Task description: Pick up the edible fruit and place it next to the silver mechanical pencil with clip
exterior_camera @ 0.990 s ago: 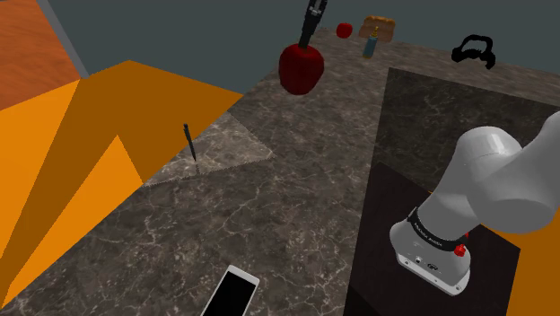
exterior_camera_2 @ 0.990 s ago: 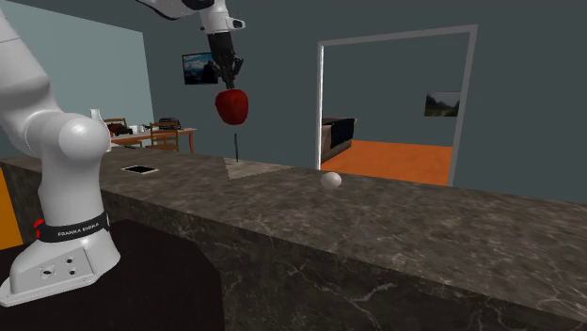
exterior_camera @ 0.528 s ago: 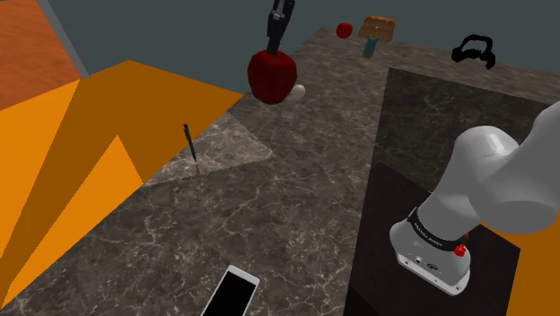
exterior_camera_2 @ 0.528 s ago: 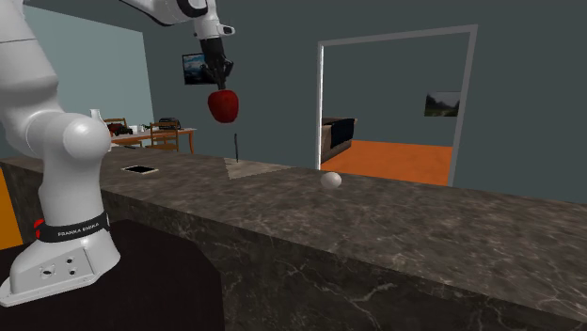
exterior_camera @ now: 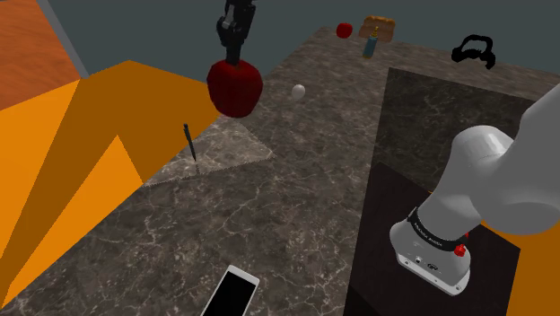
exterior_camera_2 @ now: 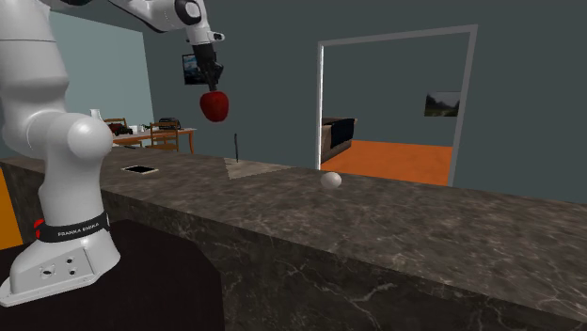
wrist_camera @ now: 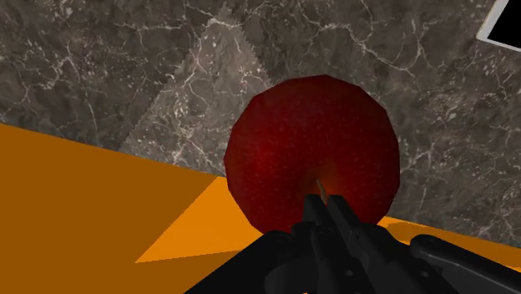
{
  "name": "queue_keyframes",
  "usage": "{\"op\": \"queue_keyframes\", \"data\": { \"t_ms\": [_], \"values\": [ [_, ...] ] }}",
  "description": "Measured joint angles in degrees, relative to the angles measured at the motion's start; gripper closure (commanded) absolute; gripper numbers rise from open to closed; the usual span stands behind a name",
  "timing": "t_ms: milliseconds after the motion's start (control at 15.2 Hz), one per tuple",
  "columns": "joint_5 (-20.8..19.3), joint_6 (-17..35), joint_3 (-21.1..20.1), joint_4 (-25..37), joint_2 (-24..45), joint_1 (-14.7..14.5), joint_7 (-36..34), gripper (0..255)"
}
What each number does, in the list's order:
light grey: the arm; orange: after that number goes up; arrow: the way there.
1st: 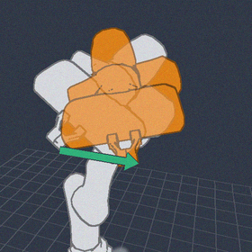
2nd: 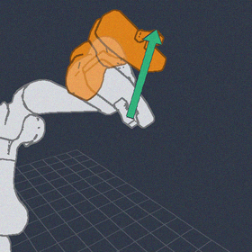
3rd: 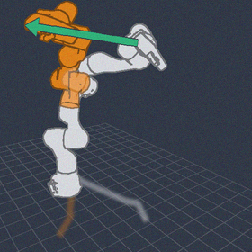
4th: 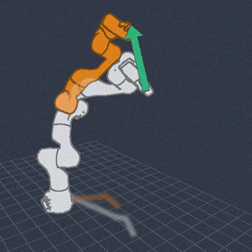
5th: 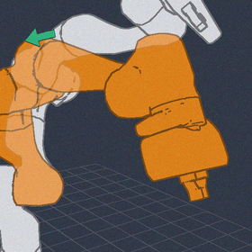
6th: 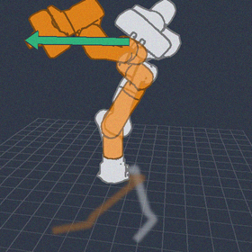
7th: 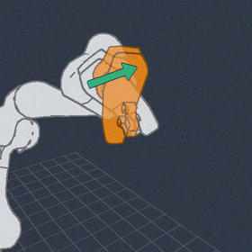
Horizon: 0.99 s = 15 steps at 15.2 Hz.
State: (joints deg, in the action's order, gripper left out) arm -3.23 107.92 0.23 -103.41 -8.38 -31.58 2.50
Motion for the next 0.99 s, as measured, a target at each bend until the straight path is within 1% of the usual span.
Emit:
{"op": "queue_keyframes", "data": {
  "t_ms": [462,726,858,990],
  "values": [
    [-1.9,-2.4,-4.2,13.2,11.3,-3.5,-7.9,255],
    [-3.5,-5.9,-5.9,24.6,19.7,-5.9,-11.7,255],
    [-3.8,-5.0,-6.1,24.4,20.4,-6.3,-12.3,255],
    [-3.8,-3.6,-6.1,22.7,20.2,-6.3,-12.6,255]
  ]
}}
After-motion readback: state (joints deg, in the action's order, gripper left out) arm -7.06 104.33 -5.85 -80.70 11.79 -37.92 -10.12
